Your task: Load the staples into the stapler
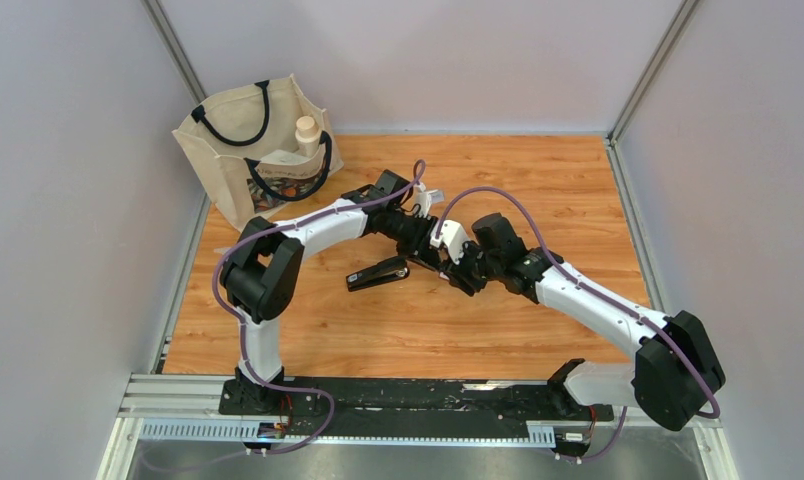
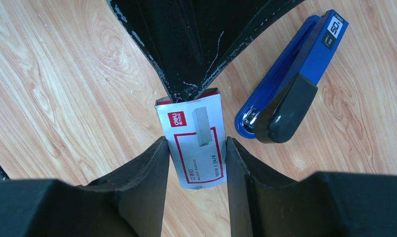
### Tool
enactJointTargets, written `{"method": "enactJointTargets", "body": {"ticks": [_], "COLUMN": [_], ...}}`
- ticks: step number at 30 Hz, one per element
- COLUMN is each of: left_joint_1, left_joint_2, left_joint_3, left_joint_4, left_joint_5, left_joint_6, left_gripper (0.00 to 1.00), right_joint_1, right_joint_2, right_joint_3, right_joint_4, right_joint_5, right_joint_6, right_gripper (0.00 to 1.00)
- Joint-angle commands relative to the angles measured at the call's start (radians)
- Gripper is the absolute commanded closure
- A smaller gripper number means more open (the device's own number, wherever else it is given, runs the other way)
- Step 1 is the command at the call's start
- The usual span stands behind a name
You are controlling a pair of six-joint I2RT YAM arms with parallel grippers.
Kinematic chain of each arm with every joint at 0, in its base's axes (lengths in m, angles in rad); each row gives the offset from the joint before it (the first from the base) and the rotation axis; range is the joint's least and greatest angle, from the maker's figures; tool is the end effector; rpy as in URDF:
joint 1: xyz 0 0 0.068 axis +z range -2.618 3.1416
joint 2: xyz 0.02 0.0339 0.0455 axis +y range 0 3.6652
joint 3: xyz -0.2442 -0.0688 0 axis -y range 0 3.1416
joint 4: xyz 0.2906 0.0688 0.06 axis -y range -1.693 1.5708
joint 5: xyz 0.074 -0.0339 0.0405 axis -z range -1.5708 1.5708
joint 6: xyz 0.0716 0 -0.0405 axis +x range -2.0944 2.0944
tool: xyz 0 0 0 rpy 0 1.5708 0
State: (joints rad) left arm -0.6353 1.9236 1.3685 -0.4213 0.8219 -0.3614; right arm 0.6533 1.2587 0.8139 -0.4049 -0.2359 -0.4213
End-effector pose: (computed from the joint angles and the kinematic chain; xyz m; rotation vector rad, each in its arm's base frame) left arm 0.3325 -0.3103 0.1388 0.7160 2.5907 -1.4097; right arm 0.2503 0.2126 0.1672 -1.3338 2.0271 0.3911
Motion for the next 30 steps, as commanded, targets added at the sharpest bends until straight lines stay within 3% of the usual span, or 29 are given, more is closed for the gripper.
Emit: {"method": "enactJointTargets", "body": {"ticks": [1, 14, 19, 28, 30], "left_joint_1": [-0.024, -0.024, -0.024, -0.024, -0.024], "left_joint_2": [0.018, 0.021, 0.021, 0.012, 0.008], "left_joint_3": [0.047, 0.047, 0.050, 0.052, 0.049], "left_joint_4": [0.033, 0.033, 0.033, 0.039, 0.039], "left_joint_5": [0.039, 0.039, 0.043, 0.052, 0.054], "left_joint_6": [-0.027, -0.031, -0.036, -0.045, -0.045], "left_gripper": [0.59, 0.59, 0.67, 0.68, 0.74], "right_joint_1": [0.011, 0.011, 0.012, 0.011, 0.011], "right_joint_2": [-0.030, -0.018, -0.019, -0.016, -0.012], "right_joint_3": [0.021, 0.050, 0.054, 0.068, 0.065], "right_joint_4": [0.161, 0.250, 0.265, 0.273, 0.271], "right_joint_5": [-0.010, 0.033, 0.050, 0.063, 0.069], "right_joint_6": [0.035, 0.082, 0.092, 0.093, 0.088], "right_gripper": [0.61, 0.63, 0.62, 0.62, 0.61]}}
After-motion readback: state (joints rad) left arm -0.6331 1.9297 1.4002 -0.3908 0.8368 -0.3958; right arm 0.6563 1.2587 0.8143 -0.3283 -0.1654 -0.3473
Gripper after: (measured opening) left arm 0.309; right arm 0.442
